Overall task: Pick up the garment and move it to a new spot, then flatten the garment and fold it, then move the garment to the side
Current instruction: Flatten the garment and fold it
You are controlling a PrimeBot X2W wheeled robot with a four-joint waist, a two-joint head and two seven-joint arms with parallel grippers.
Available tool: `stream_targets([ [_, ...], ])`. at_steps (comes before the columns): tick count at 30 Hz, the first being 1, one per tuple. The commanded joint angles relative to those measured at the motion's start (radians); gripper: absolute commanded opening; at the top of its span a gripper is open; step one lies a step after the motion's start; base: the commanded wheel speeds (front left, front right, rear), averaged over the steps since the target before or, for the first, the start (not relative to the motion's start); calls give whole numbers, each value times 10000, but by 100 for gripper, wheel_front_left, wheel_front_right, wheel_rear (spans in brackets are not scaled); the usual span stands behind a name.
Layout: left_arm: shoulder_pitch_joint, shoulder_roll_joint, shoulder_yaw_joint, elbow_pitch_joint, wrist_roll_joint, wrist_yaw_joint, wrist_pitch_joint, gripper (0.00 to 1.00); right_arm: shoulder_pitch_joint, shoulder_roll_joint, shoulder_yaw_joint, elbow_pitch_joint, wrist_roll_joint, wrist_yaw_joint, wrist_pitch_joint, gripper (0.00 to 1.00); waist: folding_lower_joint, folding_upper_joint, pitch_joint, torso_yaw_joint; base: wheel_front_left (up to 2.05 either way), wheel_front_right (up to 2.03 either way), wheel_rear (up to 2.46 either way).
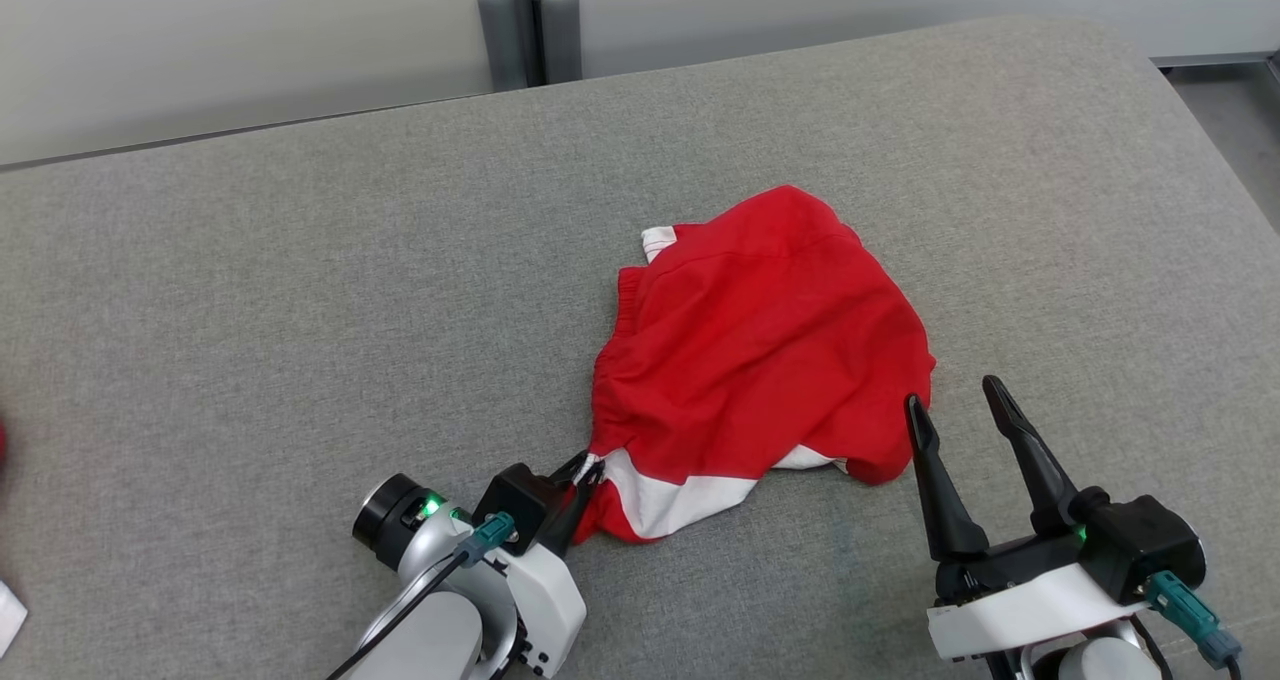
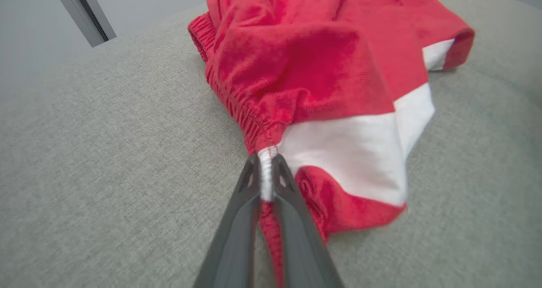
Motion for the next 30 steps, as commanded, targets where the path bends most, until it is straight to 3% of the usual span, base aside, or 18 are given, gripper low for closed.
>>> stream_targets([
  [1, -140, 52, -1, 186, -11, 94, 0, 0, -36, 23, -60, -29, 62, -3, -9, 100, 0, 0, -4, 29, 0, 0, 0],
  [8, -173, 9, -97, 781, -207, 242, 43, 0, -65, 27, -69, -43, 60, -3, -9, 100, 0, 0, -87, 167, 0, 0, 0],
  [15, 333, 160, 631, -1180, -375, 1083, 3, 0, 184, 77, -63, 241, 209, -3, -11, 100, 0, 0, -306, 309, 0, 0, 0],
  [27, 1180, 777, 1224, -2738, -434, 1307, -1, 0, -492, -166, 909, 4590, 1730, -3, -11, 100, 0, 0, -336, 1098, 0, 0, 0],
  [30, 1172, 817, 1226, -2799, -402, 1280, -1, 0, -769, -155, 1113, 5072, 1846, -3, 3, 100, 0, 0, -281, 1213, 0, 0, 0],
])
